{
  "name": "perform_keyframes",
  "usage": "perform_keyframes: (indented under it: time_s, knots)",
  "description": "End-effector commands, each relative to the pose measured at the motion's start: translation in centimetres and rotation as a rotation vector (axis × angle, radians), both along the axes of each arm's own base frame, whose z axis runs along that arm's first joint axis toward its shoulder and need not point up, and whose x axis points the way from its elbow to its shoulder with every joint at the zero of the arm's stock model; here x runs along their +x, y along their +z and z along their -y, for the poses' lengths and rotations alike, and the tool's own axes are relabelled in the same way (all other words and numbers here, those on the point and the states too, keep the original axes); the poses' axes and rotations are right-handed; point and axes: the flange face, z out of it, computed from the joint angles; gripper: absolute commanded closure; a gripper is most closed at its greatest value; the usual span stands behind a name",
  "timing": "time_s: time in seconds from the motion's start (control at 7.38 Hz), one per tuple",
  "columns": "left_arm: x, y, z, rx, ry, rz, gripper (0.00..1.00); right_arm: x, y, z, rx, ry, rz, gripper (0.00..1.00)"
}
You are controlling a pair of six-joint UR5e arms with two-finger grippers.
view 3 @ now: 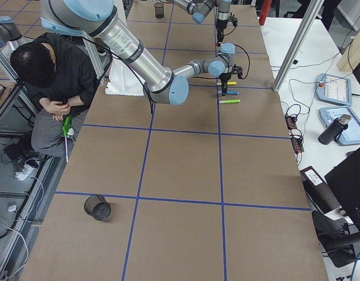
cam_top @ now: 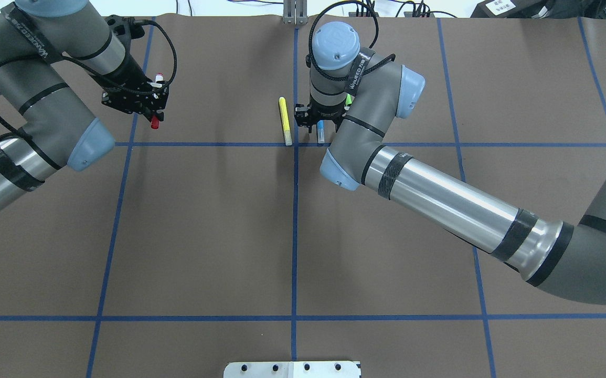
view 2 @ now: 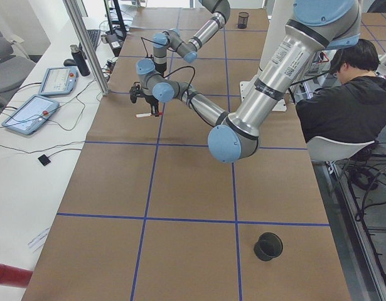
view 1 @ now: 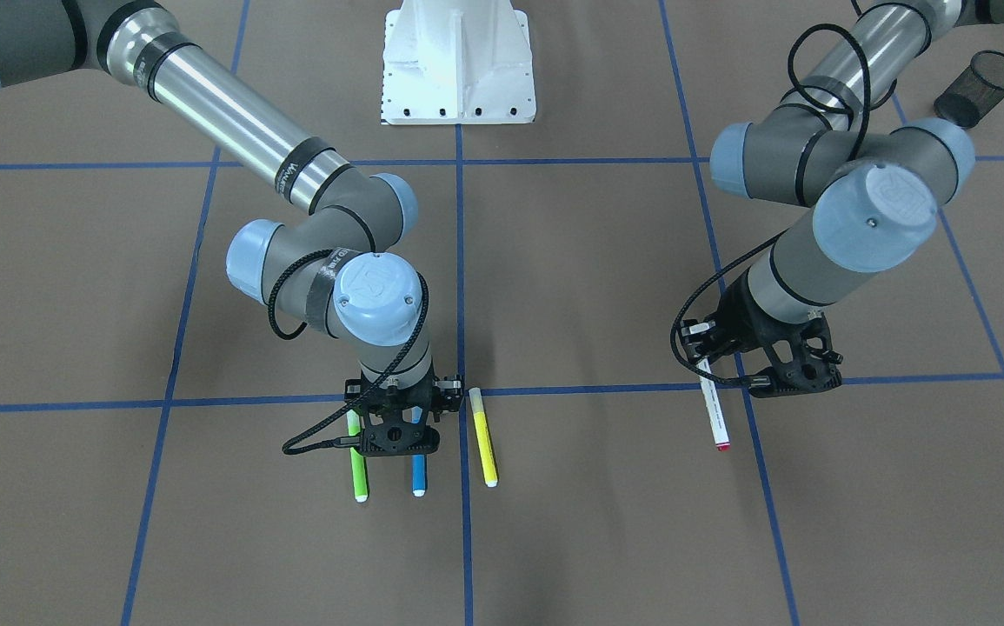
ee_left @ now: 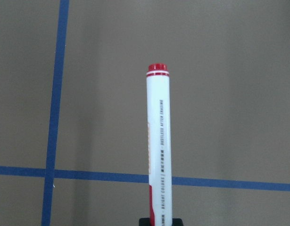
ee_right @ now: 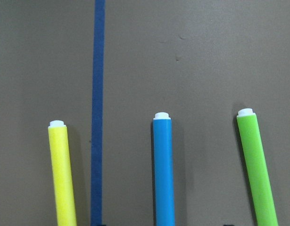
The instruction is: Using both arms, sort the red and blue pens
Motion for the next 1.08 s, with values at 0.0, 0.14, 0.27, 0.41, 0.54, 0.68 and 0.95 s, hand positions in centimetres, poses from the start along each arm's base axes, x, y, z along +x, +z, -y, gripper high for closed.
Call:
perform_keyframes:
  time_s: [0.0, 0.14, 0.27, 0.41, 0.54, 0.68, 0.95]
  knots:
    - [-1.0, 0.5, -1.2, 0.005, 0.000, -0.005, 1.00, -0.3, 0.2, -0.2, -0.002, -0.006, -0.002, 0.38]
    - [-1.1, 0.7, -1.4, 0.005, 0.000, -0.005, 1.00, -0.3, 0.2, -0.2, -0.004, -0.005, -0.003, 0.49]
    - [-1.1, 0.8, -1.4, 0.004, 0.000, -0.004, 1.00, -0.3, 0.2, -0.2, -0.004, -0.005, -0.002, 0.64]
    - [-1.1, 0.8, -1.4, 0.004, 0.000, -0.004, 1.00, -0.3, 0.2, -0.2, -0.003, -0.005, -0.002, 0.81]
    - [-1.3, 0.5, -1.6, 0.010, -0.001, -0.007, 1.00, -0.4, 0.3, -0.3, -0.003, -0.007, -0.004, 1.00]
    - [-1.4, 0.3, -1.7, 0.003, -0.001, -0.002, 1.00, -0.5, 0.3, -0.4, -0.003, -0.008, -0.005, 1.00]
    - [-2.0, 0.5, -2.8, 0.005, 0.002, -0.005, 1.00, 0.2, -1.5, -0.3, 0.023, -0.008, 0.020, 1.00]
